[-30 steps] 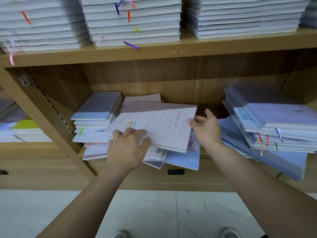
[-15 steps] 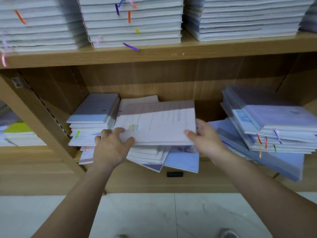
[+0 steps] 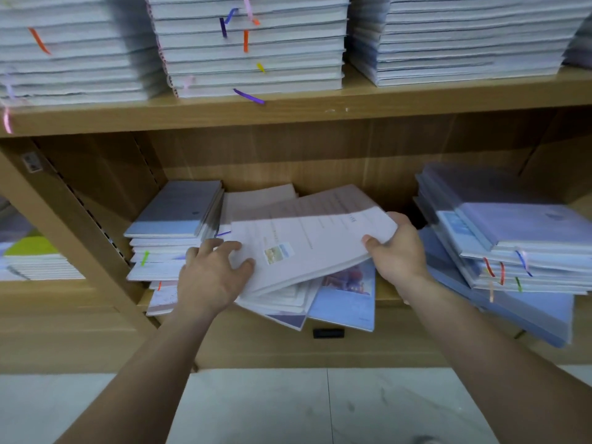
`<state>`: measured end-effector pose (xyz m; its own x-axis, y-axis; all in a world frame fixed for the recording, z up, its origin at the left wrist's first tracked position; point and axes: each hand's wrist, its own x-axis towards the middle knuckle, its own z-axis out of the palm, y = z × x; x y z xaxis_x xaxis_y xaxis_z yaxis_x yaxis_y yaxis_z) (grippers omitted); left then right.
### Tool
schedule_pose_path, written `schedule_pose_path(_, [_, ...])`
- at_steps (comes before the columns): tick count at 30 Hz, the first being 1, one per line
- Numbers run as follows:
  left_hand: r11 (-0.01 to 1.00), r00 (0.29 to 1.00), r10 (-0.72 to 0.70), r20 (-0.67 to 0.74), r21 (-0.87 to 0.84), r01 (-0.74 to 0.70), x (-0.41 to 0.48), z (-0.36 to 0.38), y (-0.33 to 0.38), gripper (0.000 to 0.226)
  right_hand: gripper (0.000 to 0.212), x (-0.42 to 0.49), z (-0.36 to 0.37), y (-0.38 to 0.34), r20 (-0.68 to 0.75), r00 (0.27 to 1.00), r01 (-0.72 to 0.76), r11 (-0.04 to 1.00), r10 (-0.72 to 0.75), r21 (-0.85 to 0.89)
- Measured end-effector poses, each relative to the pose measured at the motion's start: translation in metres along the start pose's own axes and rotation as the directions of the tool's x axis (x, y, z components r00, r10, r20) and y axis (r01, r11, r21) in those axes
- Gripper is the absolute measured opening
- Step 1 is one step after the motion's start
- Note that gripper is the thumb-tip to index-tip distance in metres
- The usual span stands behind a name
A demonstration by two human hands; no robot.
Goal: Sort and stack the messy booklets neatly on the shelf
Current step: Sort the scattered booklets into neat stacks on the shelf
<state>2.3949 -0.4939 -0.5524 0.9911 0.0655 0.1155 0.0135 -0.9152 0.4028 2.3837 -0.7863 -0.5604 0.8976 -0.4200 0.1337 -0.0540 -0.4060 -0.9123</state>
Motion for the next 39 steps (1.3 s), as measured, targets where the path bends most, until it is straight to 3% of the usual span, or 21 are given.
schedule_pose_path(3, [0.995, 0.999, 0.053, 0.006, 0.081, -0.053, 0.007, 0.002, 0.013, 0.058, 0.046, 0.011, -0.016, 0.010, 0.069, 0.998, 0.010, 0.998, -0.007, -0.054])
schedule_pose_path(7, [0.995, 0.979, 0.091, 0.181, 0.029, -0.098, 0.009, 0.012, 0.010, 0.081, 0.051, 0.017, -0.025, 0.018, 0.112, 0.994, -0.017, 1.000, 0.017, 0.004])
schedule_pose_path(11, [0.991, 0.987, 0.068, 0.147, 0.102, -0.084, 0.007, 0.007, 0.009, 0.082, 0.087, 0.009, -0.014, 0.010, -0.057, 0.996, -0.064, 0.983, 0.075, 0.174])
schedule_pose_path(13, [0.988, 0.992, 0.043, 0.119, 0.140, -0.060, 0.006, 0.005, 0.012, 0.082, 0.088, 0.004, -0.005, 0.004, -0.092, 0.992, -0.065, 0.972, 0.088, 0.228])
schedule_pose_path(17, [0.967, 0.998, 0.006, 0.060, 0.254, -0.021, -0.002, 0.005, 0.020, 0.093, 0.061, -0.013, 0.017, 0.003, 0.093, 0.996, -0.022, 0.992, 0.010, 0.126])
schedule_pose_path(21, [0.943, 0.999, 0.040, 0.022, 0.328, -0.045, -0.011, 0.002, 0.014, 0.095, 0.076, -0.034, 0.026, 0.001, 0.299, 0.951, 0.062, 0.996, -0.079, 0.066])
schedule_pose_path(24, [0.983, 0.997, -0.009, 0.072, 0.185, -0.004, -0.018, -0.004, 0.007, 0.075, 0.076, -0.035, 0.019, -0.004, 0.316, 0.944, 0.091, 0.995, -0.098, 0.036])
schedule_pose_path(26, [0.994, 0.991, -0.051, 0.124, 0.104, 0.038, -0.024, -0.004, 0.005, 0.062, 0.060, -0.030, 0.009, -0.003, 0.370, 0.926, 0.083, 0.996, -0.083, 0.015])
schedule_pose_path(27, [0.996, 0.987, -0.058, 0.149, 0.074, 0.047, -0.027, -0.003, 0.005, 0.059, 0.054, -0.030, 0.003, -0.003, 0.423, 0.903, 0.078, 0.997, -0.077, 0.015])
schedule_pose_path(30, [0.997, 0.974, -0.064, 0.216, 0.055, 0.054, -0.032, 0.002, 0.004, 0.063, 0.063, -0.037, -0.006, 0.001, 0.554, 0.827, 0.071, 0.996, -0.092, 0.060])
schedule_pose_path(34, [0.980, 0.980, -0.088, 0.176, -0.159, 0.116, -0.036, -0.001, 0.013, 0.052, 0.053, -0.046, -0.011, -0.003, 0.430, 0.898, 0.085, 0.996, -0.093, 0.039])
schedule_pose_path(36, [0.914, 0.971, -0.108, 0.213, -0.362, 0.181, -0.043, -0.002, 0.024, 0.036, 0.047, -0.047, -0.018, -0.006, 0.355, 0.931, 0.073, 0.997, -0.081, 0.035])
schedule_pose_path(39, [0.640, 0.943, -0.088, 0.320, -0.708, 0.300, -0.058, 0.005, 0.049, 0.041, 0.040, -0.047, -0.039, -0.006, 0.249, 0.961, 0.111, 0.992, -0.121, 0.055])
